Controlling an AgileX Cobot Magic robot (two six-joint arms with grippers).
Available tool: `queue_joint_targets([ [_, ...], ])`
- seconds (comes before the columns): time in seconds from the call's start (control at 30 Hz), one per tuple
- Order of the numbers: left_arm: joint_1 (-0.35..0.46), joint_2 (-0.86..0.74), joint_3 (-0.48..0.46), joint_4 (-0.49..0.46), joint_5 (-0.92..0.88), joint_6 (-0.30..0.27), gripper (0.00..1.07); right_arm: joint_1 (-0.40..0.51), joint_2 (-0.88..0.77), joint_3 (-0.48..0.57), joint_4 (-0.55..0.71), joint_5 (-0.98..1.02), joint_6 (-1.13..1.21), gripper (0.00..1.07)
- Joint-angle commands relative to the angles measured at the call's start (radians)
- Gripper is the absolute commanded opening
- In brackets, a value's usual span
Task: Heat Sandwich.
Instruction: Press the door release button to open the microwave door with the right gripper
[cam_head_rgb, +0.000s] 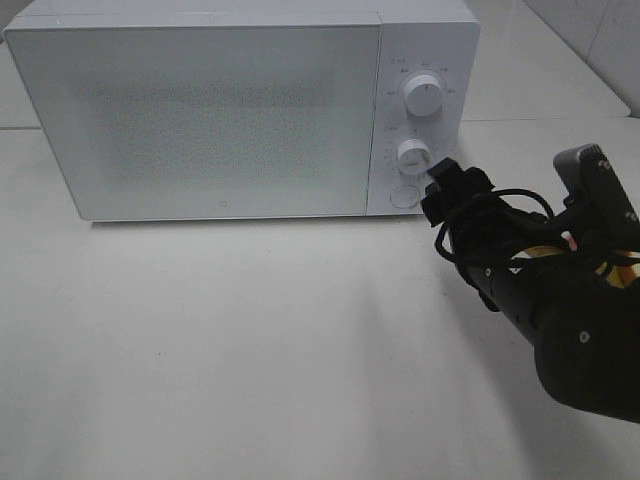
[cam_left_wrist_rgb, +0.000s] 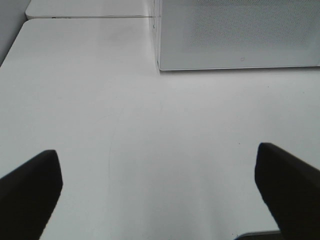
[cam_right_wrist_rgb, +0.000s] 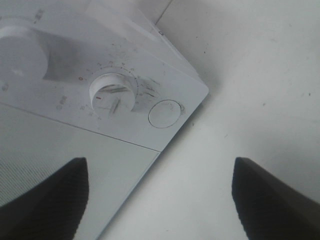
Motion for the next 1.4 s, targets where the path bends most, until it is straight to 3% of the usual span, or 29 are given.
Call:
queue_joint_targets([
  [0.03, -0.004, -0.026, 0.004, -0.005, -0.006, -0.003, 1.05, 0.003, 0.0, -0.008, 0.0, 0.008, 0.181, 0.76],
  [0.2, -0.004, -0.026, 0.004, -0.005, -0.006, -0.003, 1.05, 0.003, 0.0, -0.008, 0.003, 0.017, 0.271, 0.7],
  [0.27, -0.004, -0.026, 0.004, -0.005, -0.006, -0.003, 1.05, 0.003, 0.0, -0.008, 0.003, 0.024, 0.296, 0.63],
  [0.33, -0.004, -0.026, 0.004, -0.005, -0.006, -0.003, 1.05, 0.003, 0.0, -0.008, 0.003, 0.024, 0.32, 0.45],
  [0.4, -0.004, -0.026, 0.004, -0.005, -0.006, -0.003, 1.05, 0.003, 0.0, -0.008, 0.003, 0.026, 0.32, 0.39],
  [0.43, -0.004, -0.026, 0.004, -0.005, -0.006, -0.003, 1.05, 0.003, 0.0, -0.008, 0.003, 0.042, 0.319, 0.24],
  [0.5, -0.004, -0.026, 0.004, -0.005, -0.006, -0.003, 1.05, 0.003, 0.0, -0.008, 0.002, 0.065, 0.319, 0.09],
  [0.6, -0.004, -0.026, 0.004, -0.005, -0.006, -0.003, 1.05, 0.003, 0.0, -0.008, 0.0, 0.077, 0.316, 0.0],
  [1.13, -0.004, -0.026, 0.004, -0.005, -0.006, -0.003, 1.05, -0.021, 0.003, -0.008, -0.019, 0.076, 0.293, 0.03],
  [1.4, -0.004, -0.026, 0.004, -0.005, -0.006, -0.003, 1.05, -0.059, 0.113, -0.084, -0.104, 0.076, 0.346, 0.03],
])
